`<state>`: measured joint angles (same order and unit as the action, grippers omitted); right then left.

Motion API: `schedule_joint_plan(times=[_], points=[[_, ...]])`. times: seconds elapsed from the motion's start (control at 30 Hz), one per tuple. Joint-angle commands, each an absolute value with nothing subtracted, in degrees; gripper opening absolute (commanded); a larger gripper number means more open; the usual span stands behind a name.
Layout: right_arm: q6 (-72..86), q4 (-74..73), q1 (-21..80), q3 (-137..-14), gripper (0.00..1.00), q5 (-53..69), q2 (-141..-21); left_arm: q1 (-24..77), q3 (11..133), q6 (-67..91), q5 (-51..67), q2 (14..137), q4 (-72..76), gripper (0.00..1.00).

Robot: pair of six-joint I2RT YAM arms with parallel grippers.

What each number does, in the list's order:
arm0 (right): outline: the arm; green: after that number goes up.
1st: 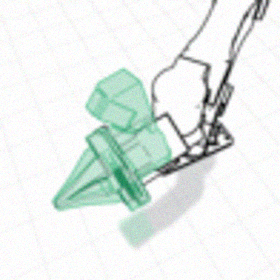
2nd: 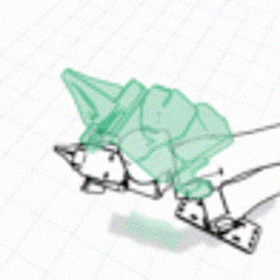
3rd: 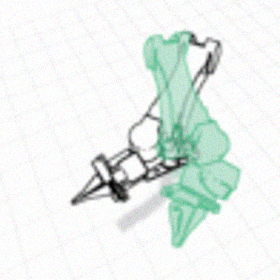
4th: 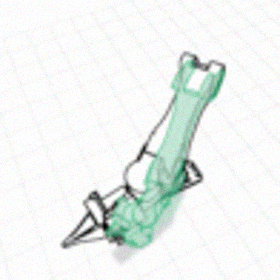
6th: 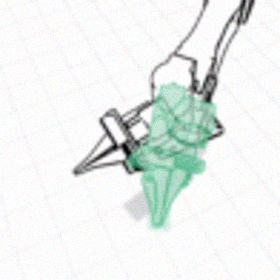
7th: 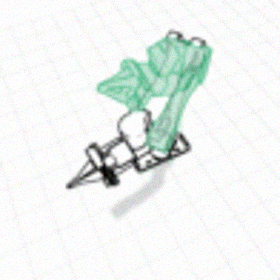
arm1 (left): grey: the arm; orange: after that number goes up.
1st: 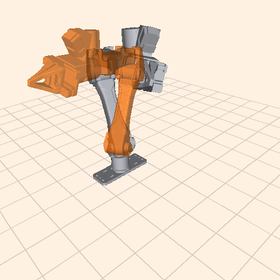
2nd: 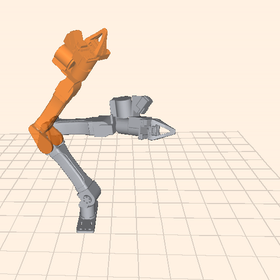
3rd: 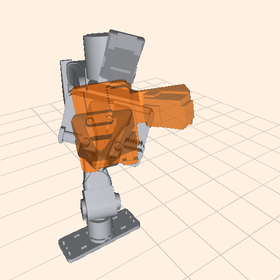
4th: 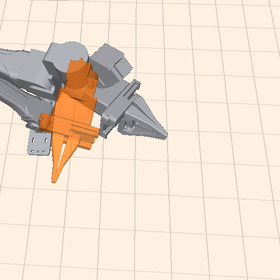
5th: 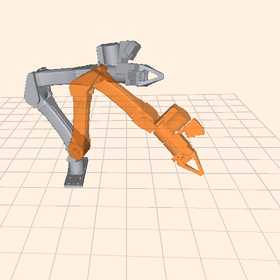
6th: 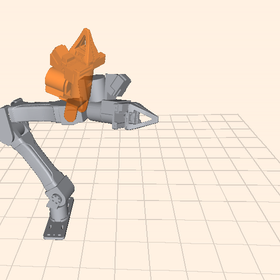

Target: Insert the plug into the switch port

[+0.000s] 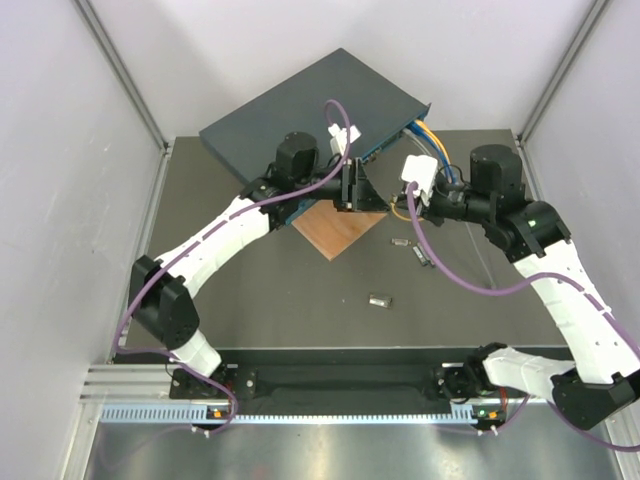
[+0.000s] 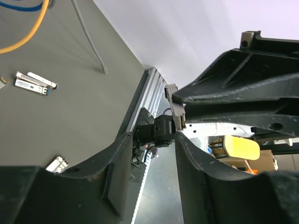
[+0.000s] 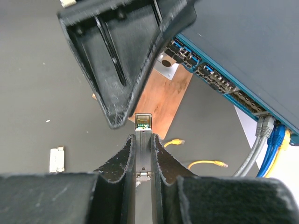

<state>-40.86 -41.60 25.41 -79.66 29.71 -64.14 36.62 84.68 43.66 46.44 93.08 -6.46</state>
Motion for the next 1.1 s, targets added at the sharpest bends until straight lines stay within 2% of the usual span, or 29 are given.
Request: schedule_joint_plan(times=[0.0, 0.37, 0.6, 0.83, 0.9, 0.93, 0.97, 1.0, 1.07], points=[[-41.0, -41.0, 26.5, -82.6, 0.0, 30.9, -64.2, 37.2, 87.1, 45.2, 46.6, 93.3, -3.3, 0.46], [-43.5, -41.3, 27.5, -79.8, 0.0, 28.8, -63.8, 37.1, 84.3, 50.4, 51.2, 92.7, 6.4, 0.43], [-44.6, -41.7, 27.6, -78.9, 0.0, 29.9, -62.8, 37.1, 84.5, 52.0, 50.0, 93.4, 7.2, 0.43], [-44.1, -41.6, 27.7, -79.9, 0.0, 31.1, -62.8, 37.2, 85.5, 52.7, 49.7, 95.5, 7.5, 0.37], [-44.1, -41.7, 27.8, -79.9, 0.0, 31.5, -62.8, 37.1, 85.4, 52.9, 49.7, 95.7, 7.5, 0.31], [-44.1, -41.6, 27.9, -79.8, 0.0, 31.6, -62.9, 37.1, 85.2, 52.9, 49.7, 95.6, 7.6, 0.23], [-44.1, -41.6, 27.9, -79.8, 0.0, 31.6, -62.9, 37.1, 85.2, 52.9, 49.7, 95.7, 7.7, 0.23], [-44.1, -41.5, 28.0, -79.8, 0.0, 31.7, -62.9, 37.2, 85.1, 53.0, 49.7, 95.7, 7.8, 0.14], [-44.1, -41.5, 28.0, -79.7, 0.0, 31.6, -63.0, 37.0, 84.9, 53.0, 50.2, 95.5, 8.3, 0.04]])
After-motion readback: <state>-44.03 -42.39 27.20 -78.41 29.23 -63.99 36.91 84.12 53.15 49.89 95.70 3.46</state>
